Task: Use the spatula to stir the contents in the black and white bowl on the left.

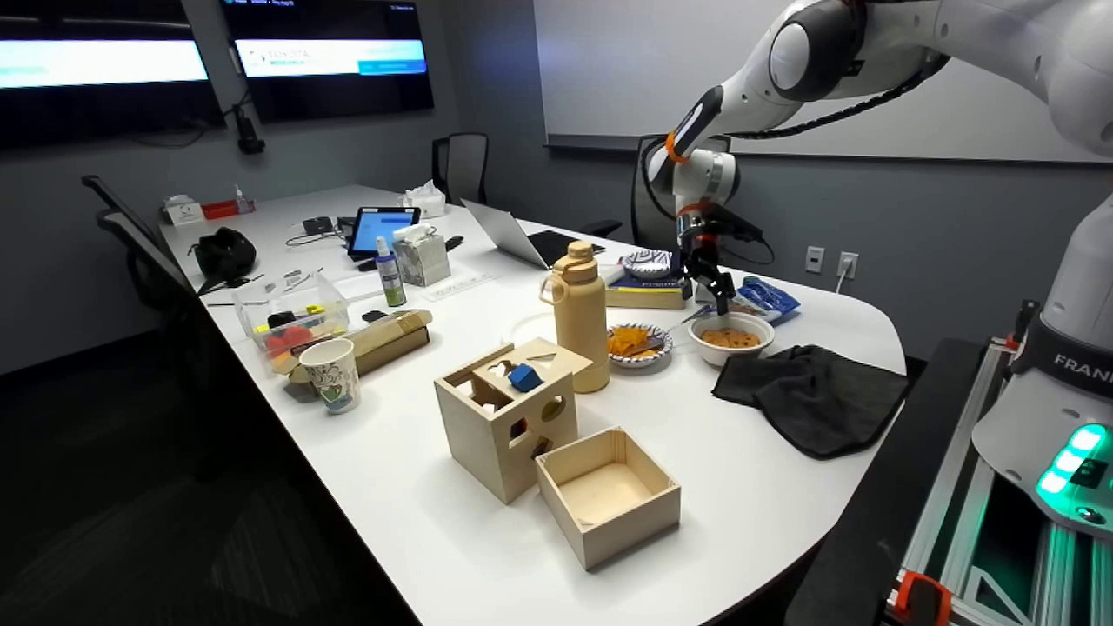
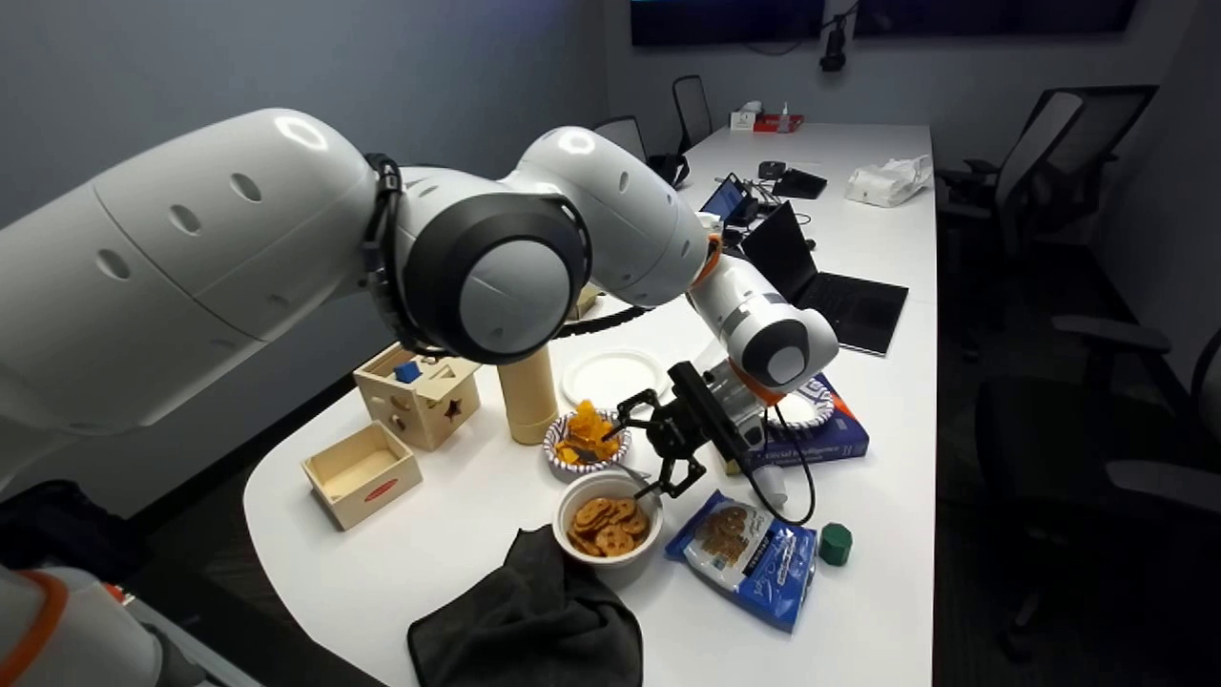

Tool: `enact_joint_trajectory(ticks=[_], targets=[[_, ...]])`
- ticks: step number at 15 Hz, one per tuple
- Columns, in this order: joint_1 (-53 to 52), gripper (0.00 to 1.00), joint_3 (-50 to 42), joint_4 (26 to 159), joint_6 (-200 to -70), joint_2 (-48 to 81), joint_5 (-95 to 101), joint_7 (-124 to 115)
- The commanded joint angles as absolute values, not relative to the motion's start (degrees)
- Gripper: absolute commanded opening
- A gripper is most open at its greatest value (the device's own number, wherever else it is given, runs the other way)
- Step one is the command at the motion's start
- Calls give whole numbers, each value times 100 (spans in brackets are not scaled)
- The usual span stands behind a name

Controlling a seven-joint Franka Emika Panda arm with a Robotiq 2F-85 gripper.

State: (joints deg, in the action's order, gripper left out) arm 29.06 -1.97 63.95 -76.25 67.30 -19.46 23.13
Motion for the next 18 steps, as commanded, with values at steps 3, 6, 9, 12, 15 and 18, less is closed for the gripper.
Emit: enact_joint_trajectory(ticks=[3, 6, 9, 12, 15, 18], targets=[[2988, 100, -54, 5660, -7216, 7123, -2096, 1966], [2976, 100, -18, 5519, -7151, 7217, -2098, 1871], [2967, 100, 9, 5410, -7095, 7304, -2093, 1803], [2953, 100, 30, 5330, -7067, 7387, -2085, 1737], [2937, 100, 52, 5245, -7036, 7468, -2083, 1684], [2936, 100, 76, 5165, -6990, 7538, -2099, 1615]])
